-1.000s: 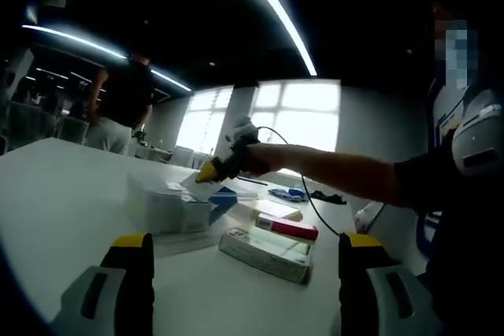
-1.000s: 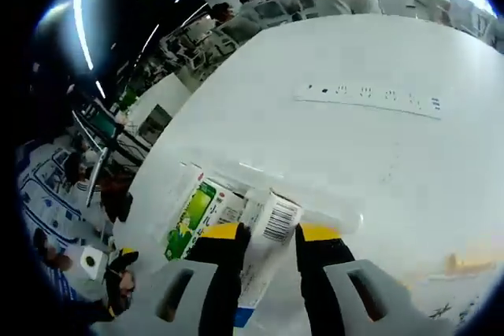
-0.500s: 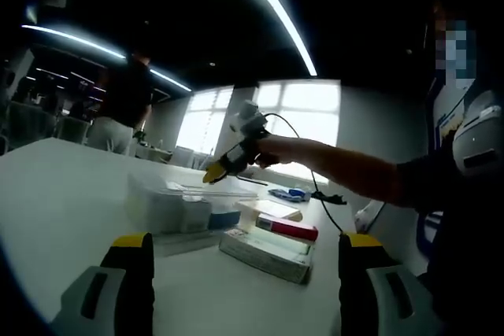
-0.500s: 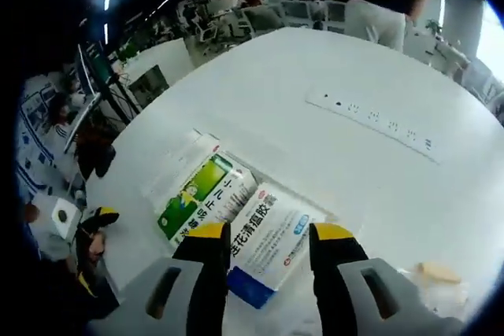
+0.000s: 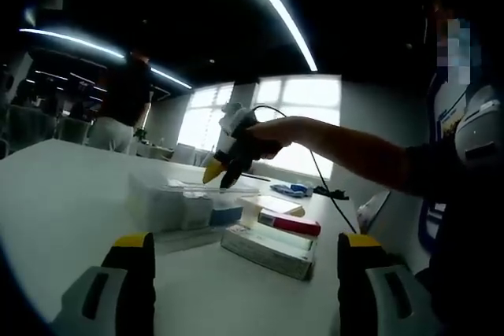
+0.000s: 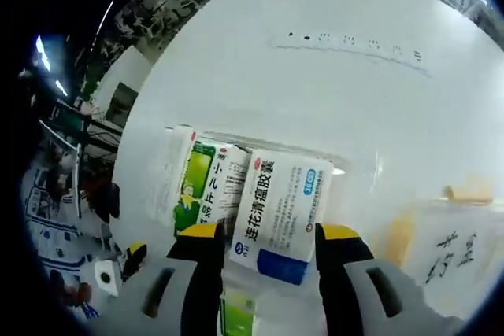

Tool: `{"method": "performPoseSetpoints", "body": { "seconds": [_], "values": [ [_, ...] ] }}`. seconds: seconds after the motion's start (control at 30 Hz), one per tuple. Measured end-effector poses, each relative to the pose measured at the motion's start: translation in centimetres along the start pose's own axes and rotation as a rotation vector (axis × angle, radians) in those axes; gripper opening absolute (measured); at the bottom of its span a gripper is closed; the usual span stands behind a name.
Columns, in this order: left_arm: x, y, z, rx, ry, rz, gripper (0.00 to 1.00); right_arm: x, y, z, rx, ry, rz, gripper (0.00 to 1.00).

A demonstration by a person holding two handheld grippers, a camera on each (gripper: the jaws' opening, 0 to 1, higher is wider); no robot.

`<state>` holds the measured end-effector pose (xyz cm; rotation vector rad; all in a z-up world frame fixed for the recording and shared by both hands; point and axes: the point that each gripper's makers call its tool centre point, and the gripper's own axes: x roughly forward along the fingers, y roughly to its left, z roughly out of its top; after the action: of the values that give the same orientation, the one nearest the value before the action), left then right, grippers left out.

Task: Arrange the small medicine boxes into an aligned row inside the storage area until every box is upright, visible, and separated from the surrounding clutter.

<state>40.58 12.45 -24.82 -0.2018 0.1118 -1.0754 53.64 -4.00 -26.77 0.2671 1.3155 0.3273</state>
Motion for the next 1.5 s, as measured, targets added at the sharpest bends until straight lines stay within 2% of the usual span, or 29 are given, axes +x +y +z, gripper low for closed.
{"method": "performPoseSetpoints", "body": {
  "seconds": [0.07, 0.1, 0.13, 0.17, 0.23, 0.3, 0.33, 0.4, 0.5, 0.6, 0.67, 0.83, 1.07, 1.17, 1.37, 1.47, 1.5],
  "values": [
    [0.0, -0.1, -0.1, 0.006, 0.005, -0.003, 0.95, 0.0, -0.5, 0.0, -0.014, 0.003, -0.008, 0.42],
    [0.0, -0.1, -0.1, 0.007, 0.007, -0.003, 0.95, 0.0, -0.8, 0.0, -0.037, 0.007, -0.038, 0.42],
    [0.0, 0.0, -0.2, 0.007, 0.010, -0.002, 0.95, 0.1, -1.0, -0.1, -0.067, 0.016, -0.060, 0.46],
    [0.0, 0.0, -0.2, 0.009, 0.015, 0.000, 0.94, 0.4, -0.2, -0.3, -0.086, 0.025, -0.052, 0.52],
    [0.1, 0.1, -0.4, 0.016, 0.025, 0.004, 0.94, 0.7, 0.5, -0.4, -0.073, 0.028, -0.051, 0.65],
    [0.1, 0.0, -0.5, 0.024, 0.031, 0.006, 0.93, 0.9, 0.0, -0.6, -0.125, 0.065, -0.140, 0.69],
    [0.1, 0.0, -0.5, 0.030, 0.034, 0.006, 0.93, 1.2, 0.2, -0.6, -0.115, 0.072, -0.157, 0.73],
    [0.1, 0.0, -0.7, 0.038, 0.042, 0.010, 0.93, 1.8, 0.8, -0.5, -0.107, 0.076, -0.155, 0.80],
    [0.0, 0.0, -0.6, 0.042, 0.039, 0.013, 0.92, 2.2, 1.1, -0.3, -0.059, 0.078, -0.108, 0.83],
    [-0.1, 0.1, -0.6, 0.040, 0.034, 0.014, 0.92, 2.4, 1.3, -0.3, -0.029, 0.073, -0.043, 0.84],
    [-0.1, 0.0, -0.5, 0.033, 0.029, 0.011, 0.92, 2.4, 1.7, -0.5, 0.006, 0.069, 0.027, 0.84],
    [-0.1, -0.1, -0.5, 0.029, 0.033, 0.009, 0.91, 2.2, 1.6, -0.5, 0.011, 0.046, 0.076, 0.81],
    [-0.1, -0.1, -0.5, 0.030, 0.034, 0.016, 0.91, 2.4, 1.4, -0.4, 0.000, 0.062, 0.053, 0.74],
    [-0.1, -0.2, -0.5, 0.028, 0.034, 0.016, 0.91, 2.5, 1.1, 0.5, -0.001, 0.065, 0.055, 0.74],
    [-0.1, -0.2, -0.6, 0.024, 0.035, 0.017, 0.91, 1.9, 1.4, -0.2, -0.023, 0.053, 0.074, 0.72],
    [-0.1, -0.3, -0.6, 0.025, 0.038, 0.016, 0.91, 1.1, 1.4, -0.1, -0.057, 0.039, 0.073, 0.73],
    [-0.1, -0.3, -0.6, 0.024, 0.039, 0.016, 0.91, 0.8, 1.5, 0.3, -0.102, 0.014, 0.084, 0.73]
  ]
}}
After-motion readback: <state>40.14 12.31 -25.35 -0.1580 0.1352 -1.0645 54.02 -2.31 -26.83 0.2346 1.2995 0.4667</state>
